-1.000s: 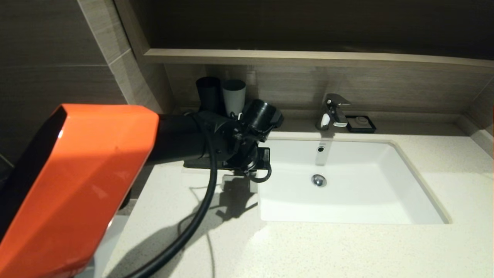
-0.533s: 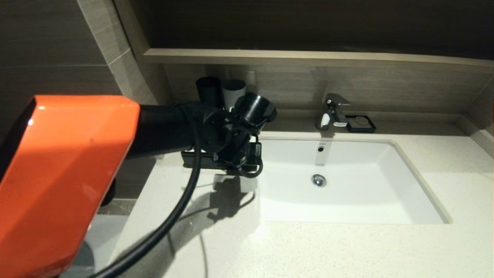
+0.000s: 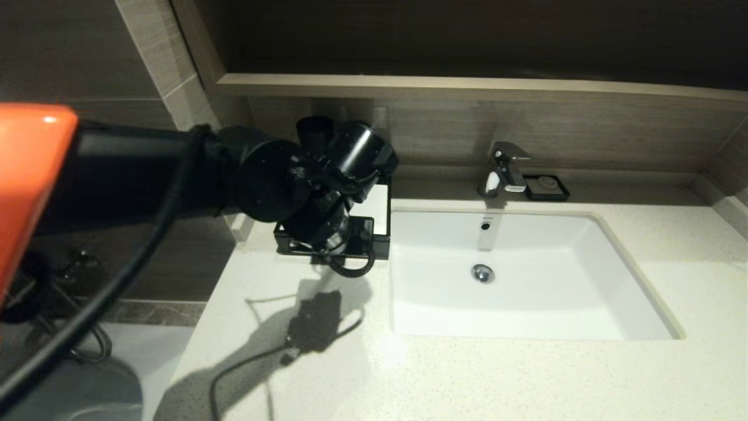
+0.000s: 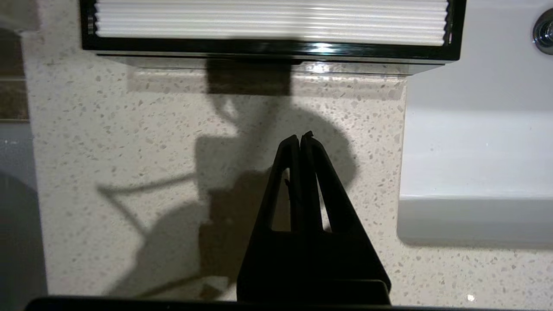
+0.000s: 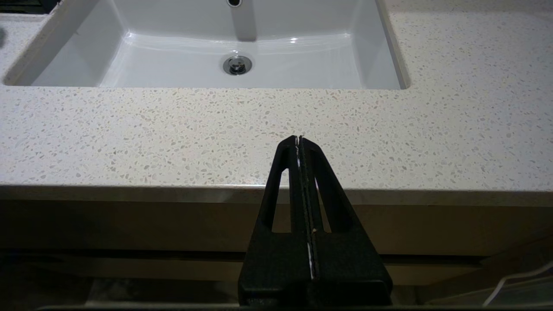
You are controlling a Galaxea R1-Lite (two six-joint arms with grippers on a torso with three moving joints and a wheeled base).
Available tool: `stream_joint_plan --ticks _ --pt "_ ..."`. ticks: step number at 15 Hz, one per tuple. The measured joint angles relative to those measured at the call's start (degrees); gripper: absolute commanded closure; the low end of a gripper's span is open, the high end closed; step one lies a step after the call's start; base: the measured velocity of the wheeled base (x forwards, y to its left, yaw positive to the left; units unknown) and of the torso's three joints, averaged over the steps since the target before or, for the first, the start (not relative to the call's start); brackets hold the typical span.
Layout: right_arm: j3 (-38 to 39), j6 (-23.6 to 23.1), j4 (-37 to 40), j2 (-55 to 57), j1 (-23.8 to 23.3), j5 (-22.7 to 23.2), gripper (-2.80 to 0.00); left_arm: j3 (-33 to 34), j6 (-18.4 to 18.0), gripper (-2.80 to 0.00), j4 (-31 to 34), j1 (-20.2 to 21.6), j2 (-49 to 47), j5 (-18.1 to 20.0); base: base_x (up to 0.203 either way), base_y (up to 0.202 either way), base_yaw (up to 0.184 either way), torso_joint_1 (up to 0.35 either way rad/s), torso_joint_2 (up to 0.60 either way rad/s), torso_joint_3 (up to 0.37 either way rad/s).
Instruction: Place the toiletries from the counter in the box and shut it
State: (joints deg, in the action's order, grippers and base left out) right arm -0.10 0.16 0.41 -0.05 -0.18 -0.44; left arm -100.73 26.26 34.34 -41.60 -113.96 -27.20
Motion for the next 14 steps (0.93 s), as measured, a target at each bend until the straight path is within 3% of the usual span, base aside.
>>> stream_joint_plan --ticks 4,8,11,14 --pt "0.0 0.0 0.0 0.0 0.0 0.0 0.0 9.8 -2.5 0.0 -0.9 4.2 11.6 0.3 0.0 0.0 0.0 0.0 0.0 0.0" --pt "0.0 0.0 0.0 0.0 0.0 0.0 0.0 21.6 -10.3 0.0 -7.1 17.3 23.7 1.5 0.0 0.0 0.0 0.0 0.0 0.0" --pt "0.0 0.0 0.0 0.0 0.0 0.0 0.0 31.0 -17.0 0.0 -13.4 25.5 32.7 7.3 0.0 0.0 0.0 0.0 0.0 0.0" --pt "0.0 0.0 0.0 0.0 0.0 0.0 0.0 39.7 -21.8 0.0 -18.2 29.5 41.7 11.1 0.0 0.0 0.0 0.0 0.0 0.0"
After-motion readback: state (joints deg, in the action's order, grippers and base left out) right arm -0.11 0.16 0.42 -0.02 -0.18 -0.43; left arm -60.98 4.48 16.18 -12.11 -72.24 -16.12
